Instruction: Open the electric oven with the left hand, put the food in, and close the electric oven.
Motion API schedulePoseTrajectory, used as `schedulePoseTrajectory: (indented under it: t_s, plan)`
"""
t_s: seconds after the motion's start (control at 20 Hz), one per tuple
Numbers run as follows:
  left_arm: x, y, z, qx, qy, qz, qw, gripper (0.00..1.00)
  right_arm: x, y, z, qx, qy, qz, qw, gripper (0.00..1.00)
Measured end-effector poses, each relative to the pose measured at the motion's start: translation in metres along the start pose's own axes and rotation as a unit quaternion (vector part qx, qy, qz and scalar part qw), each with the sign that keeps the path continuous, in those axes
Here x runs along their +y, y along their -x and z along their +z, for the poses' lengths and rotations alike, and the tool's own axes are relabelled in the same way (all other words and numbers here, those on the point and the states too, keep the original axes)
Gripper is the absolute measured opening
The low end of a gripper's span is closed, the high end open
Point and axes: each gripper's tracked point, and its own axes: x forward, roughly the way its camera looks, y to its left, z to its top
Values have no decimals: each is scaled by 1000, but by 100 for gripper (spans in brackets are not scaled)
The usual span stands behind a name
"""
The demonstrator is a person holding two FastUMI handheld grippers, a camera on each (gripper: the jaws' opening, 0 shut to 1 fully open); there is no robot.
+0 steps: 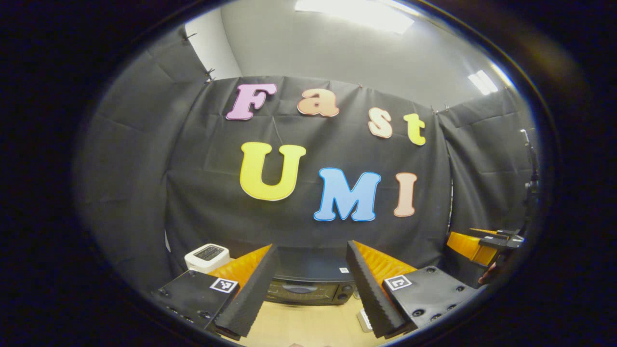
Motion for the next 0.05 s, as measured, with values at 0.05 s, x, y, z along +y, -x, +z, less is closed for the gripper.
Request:
schedulePoseTrajectory:
  t_s: [0.05]
  plan:
    - [-2, -2, 1, -4, 1, 4, 1000, 92, -17, -1, 0, -2, 2, 0, 1000, 84]
